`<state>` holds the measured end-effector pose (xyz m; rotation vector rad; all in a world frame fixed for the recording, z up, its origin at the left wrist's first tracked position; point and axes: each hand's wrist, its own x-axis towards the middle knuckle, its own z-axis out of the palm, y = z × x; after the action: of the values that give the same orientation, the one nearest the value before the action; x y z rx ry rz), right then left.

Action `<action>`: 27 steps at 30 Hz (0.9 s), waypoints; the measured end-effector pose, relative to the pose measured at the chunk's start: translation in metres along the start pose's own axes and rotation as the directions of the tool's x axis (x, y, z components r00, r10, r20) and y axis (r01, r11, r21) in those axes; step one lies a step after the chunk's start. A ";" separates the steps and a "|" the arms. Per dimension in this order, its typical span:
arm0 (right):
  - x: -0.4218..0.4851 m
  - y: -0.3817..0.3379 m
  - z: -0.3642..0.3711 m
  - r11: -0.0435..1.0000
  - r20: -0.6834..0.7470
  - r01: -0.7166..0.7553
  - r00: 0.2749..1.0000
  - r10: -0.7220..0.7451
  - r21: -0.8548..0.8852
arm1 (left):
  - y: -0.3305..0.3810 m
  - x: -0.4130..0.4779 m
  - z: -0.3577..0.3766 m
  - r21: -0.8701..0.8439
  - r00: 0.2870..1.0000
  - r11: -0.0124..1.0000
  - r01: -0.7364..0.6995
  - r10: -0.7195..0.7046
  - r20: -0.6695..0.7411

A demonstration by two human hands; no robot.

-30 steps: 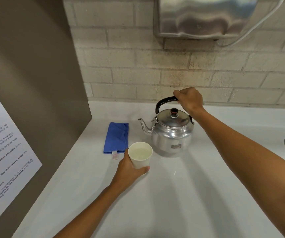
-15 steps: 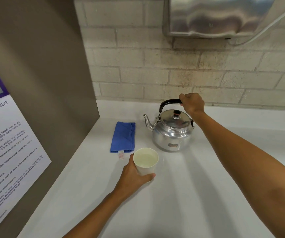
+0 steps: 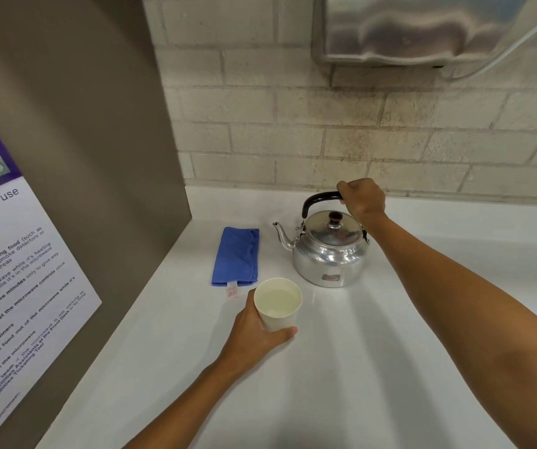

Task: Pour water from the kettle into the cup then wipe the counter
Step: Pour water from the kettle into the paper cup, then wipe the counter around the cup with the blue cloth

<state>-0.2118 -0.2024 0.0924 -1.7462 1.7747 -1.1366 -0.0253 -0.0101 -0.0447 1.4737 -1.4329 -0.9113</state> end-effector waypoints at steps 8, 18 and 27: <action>0.001 0.003 0.002 0.999 0.000 -0.029 1.000 0.029 -0.034 | 0.002 -0.001 -0.002 -0.002 1.000 1.000 0.007 -0.006 0.022; -0.001 0.006 -0.003 0.991 0.089 0.066 0.994 -0.056 -0.119 | -0.001 0.001 -0.002 0.000 0.999 1.000 0.007 -0.007 0.052; -0.083 0.018 0.008 0.819 -0.254 0.499 0.784 -0.566 -0.283 | -0.007 0.000 -0.041 0.034 0.944 0.999 0.041 -0.050 0.326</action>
<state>-0.2057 -0.1275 0.0525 -2.4088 1.6512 -1.6023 0.0153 -0.0062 -0.0370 1.4268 -1.6589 -1.2134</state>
